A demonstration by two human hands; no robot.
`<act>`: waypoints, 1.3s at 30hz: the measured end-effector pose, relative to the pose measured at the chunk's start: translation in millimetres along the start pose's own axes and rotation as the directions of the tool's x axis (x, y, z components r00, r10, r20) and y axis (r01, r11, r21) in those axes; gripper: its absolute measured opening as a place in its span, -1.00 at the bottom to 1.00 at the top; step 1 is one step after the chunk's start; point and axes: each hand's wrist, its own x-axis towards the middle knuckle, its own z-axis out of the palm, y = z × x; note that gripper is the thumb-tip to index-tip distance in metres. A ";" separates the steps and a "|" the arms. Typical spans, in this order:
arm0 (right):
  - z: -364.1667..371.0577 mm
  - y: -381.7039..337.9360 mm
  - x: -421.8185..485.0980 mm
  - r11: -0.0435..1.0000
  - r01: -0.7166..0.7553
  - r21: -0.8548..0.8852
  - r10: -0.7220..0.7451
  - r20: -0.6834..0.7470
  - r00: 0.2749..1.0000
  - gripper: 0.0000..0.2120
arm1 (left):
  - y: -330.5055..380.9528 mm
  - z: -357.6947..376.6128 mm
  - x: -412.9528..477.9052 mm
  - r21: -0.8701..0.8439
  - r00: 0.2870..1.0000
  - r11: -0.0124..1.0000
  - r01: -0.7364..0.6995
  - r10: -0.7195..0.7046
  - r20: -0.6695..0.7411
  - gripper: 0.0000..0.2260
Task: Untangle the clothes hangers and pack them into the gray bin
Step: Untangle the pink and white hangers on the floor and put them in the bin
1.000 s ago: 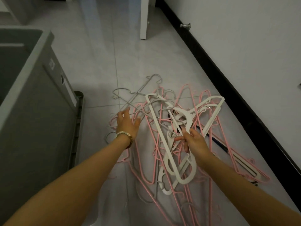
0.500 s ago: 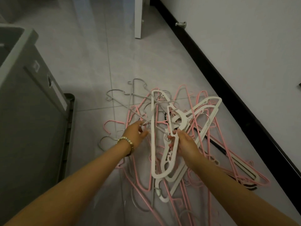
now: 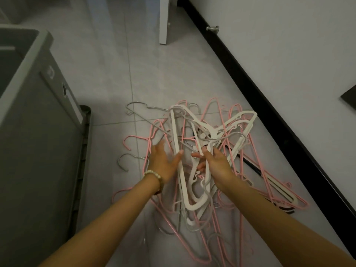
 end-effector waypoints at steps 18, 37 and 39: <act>-74.8 20.6 18.1 0.870 -0.096 -0.484 -0.049 -0.278 0.959 -0.72 | -76.1 -20.1 -3.1 -0.621 0.917 0.674 0.399 -0.317 0.244 -0.63; -76.0 -24.8 5.1 0.845 0.234 -0.480 -0.481 -0.493 0.725 -0.82 | -58.7 7.5 -8.7 -0.526 0.937 0.777 0.346 -0.254 0.241 -0.72; -75.5 -29.7 6.6 0.910 0.237 -0.340 -0.403 -0.593 0.697 -0.83 | -59.0 10.2 -9.8 -0.511 0.939 0.789 0.341 -0.264 0.219 -0.71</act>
